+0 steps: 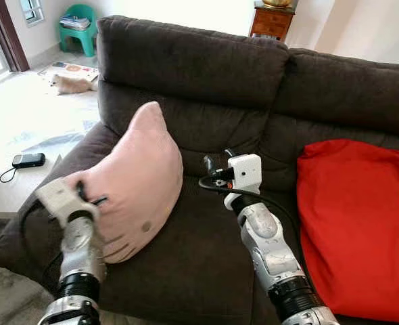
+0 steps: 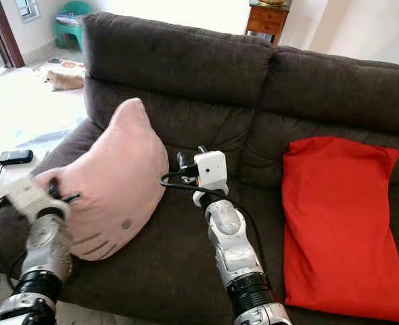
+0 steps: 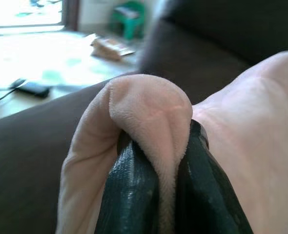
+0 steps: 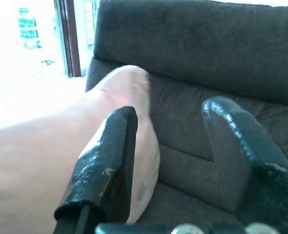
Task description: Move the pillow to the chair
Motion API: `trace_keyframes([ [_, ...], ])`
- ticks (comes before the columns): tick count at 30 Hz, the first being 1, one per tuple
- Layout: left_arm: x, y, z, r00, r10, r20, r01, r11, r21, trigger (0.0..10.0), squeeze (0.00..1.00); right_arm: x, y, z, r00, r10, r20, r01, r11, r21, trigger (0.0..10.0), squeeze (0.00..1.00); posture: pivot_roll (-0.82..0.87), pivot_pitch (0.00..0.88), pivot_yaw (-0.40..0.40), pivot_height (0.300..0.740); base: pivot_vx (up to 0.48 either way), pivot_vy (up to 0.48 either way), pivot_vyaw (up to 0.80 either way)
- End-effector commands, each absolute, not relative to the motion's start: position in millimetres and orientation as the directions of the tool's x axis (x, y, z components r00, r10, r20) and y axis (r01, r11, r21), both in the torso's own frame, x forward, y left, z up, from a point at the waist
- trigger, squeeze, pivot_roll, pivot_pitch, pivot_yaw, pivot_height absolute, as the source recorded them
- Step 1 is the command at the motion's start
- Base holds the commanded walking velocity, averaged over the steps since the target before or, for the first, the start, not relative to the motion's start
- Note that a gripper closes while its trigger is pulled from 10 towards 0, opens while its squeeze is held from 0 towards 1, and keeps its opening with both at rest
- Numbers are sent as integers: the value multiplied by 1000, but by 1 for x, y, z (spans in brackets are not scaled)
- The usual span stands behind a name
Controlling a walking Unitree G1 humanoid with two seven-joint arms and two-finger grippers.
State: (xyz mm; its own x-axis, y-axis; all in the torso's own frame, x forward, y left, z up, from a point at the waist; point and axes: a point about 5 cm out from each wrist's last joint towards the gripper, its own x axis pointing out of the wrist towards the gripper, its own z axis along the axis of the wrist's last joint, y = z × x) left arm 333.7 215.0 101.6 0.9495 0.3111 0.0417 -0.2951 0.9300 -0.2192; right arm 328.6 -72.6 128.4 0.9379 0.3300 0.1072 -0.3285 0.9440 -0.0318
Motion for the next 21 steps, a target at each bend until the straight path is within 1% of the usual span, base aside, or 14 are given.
trace_keyframes([
  [1, 336, 213, 109, 953, 293, 80, -273, 941, -199, 10000, 0, 328, -78, 132, 942, 313, 118, -312, 950, -26, 10000, 0, -10, 0, -109, 740, 0, 0, 0],
  [7, 331, 219, 104, 957, 280, 75, -263, 948, -179, 10000, 0, 329, -78, 132, 943, 312, 120, -311, 950, -26, 10000, 0, -8, 0, -107, 740, 0, 0, 0],
  [8, 328, 224, 104, 945, 316, 80, -299, 938, -174, 10000, 0, 329, -78, 132, 942, 312, 121, -311, 950, -25, 10000, 0, -7, 0, -108, 740, 0, 0, 0],
  [9, 328, 224, 104, 945, 316, 80, -299, 938, -174, 10000, 0, 329, -78, 132, 942, 312, 121, -311, 950, -25, 10000, 0, -7, 0, -108, 740, 0, 0, 0],
  [10, 321, 238, 102, 904, 422, 66, -403, 895, -193, 10000, 0, 329, -78, 133, 942, 312, 122, -311, 950, -25, 10000, 0, -4, 0, -108, 740, 0, 0, 0],
  [11, 316, 248, 99, 865, 500, 43, -479, 848, -228, 10000, 0, 329, -77, 132, 942, 312, 122, -312, 950, -24, 10000, 0, -4, 0, -108, 740, 0, 0, 0],
  [12, 311, 257, 96, 821, 570, 15, -547, 794, -265, 10000, 0, 329, -77, 132, 942, 313, 122, -312, 950, -23, 10000, 0, -2, 0, -108, 740, 0, 0, 0],
  [13, 306, 263, 94, 791, 612, 5, -588, 763, -268, 10000, 0, 328, -77, 132, 942, 314, 121, -314, 949, -23, 10000, 0, -3, 0, -109, 740, 0, 0, 0],
  [15, 297, 272, 89, 734, 679, -15, -657, 705, -267, 10000, 0, 328, -76, 132, 941, 317, 120, -316, 948, -22, 10000, 0, -1, 0, -112, 740, 0, 0, 0],
  [16, 297, 272, 89, 734, 679, -15, -657, 705, -267, 10000, 0, 328, -76, 132, 941, 317, 120, -316, 948, -22, 10000, 0, -1, 0, -112, 740, 0, 0, 0],
  [19, 284, 282, 84, 647, 761, -41, -744, 619, -254, 10000, 0, 328, -75, 132, 940, 320, 119, -320, 947, -22, 10000, 0, 0, 0, -113, 740, 0, 0, 0],
  [20, 284, 282, 84, 647, 761, -41, -744, 619, -254, 10000, 0, 328, -75, 132, 940, 320, 119, -320, 947, -22, 10000, 0, 0, 0, -113, 740, 0, 0, 0],
  [21, 277, 284, 83, 610, 792, -34, -777, 589, -221, 10000, 0, 328, -75, 132, 940, 321, 119, -320, 947, -21, 10000, 0, 2, 0, -114, 740, 0, 0, 0],
])
